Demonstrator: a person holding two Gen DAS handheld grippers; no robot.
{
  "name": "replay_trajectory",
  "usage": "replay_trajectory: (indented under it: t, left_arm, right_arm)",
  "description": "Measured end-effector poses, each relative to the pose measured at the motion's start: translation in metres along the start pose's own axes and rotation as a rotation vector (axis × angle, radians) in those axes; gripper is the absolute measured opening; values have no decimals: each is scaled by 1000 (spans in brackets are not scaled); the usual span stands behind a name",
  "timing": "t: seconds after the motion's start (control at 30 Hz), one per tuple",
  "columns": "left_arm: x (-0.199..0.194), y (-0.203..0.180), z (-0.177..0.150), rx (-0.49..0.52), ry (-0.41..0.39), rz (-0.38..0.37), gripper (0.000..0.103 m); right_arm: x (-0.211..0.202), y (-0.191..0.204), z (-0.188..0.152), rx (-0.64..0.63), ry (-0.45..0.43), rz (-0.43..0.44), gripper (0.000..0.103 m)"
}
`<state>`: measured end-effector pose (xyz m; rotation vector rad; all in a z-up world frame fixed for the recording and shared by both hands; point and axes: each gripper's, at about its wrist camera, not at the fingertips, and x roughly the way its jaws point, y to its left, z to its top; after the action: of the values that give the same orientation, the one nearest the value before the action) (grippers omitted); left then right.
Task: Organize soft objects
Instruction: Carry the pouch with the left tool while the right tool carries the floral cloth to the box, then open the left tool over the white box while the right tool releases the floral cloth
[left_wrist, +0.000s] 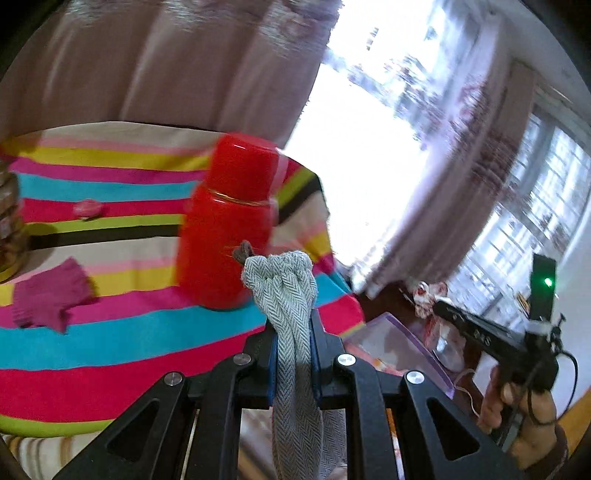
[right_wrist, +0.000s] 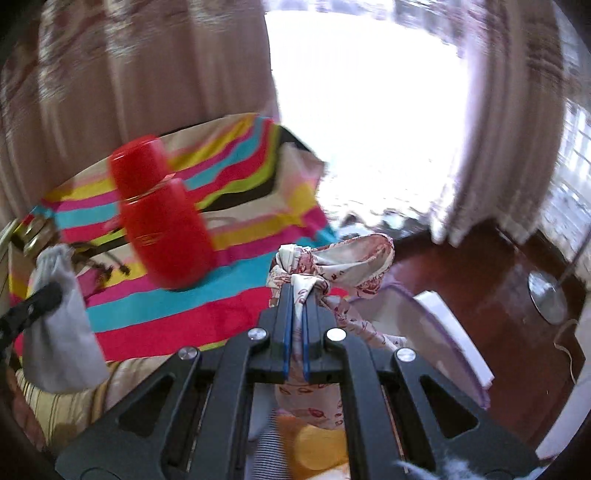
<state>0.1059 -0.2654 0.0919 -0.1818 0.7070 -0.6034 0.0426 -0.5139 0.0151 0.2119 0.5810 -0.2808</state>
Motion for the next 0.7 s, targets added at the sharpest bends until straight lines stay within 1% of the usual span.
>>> replay_trajectory:
  t: [0.2,0.37,0.47,0.57,0.63,0.67,0.7]
  left_arm:
    - [21,-36,-5,73,51,-59,14]
    - [40,-59,-4,124,97,-102,15]
    - [49,-68,-7,143,121,-133,15]
    - [61,-78,-10,162,167,-163,23]
    - [66,-81,-11,164,185,-164,49]
    - [69,-80,-12,158,193,-167,54]
    - [71,-80,-12,155,195,-168,57]
  right_arm:
    - [9,-31,4,33,-6,-72,6]
    - [20,-42,7,48,2,-112,6]
    - [26,-47,6,57,16,-120,6]
    - [32,-50,6,54,31,-140,10]
    - [33,-52,4,58,37,-141,16]
    - [33,-52,3,59,39,-140,25]
    - [32,-52,3,60,34,-139,37]
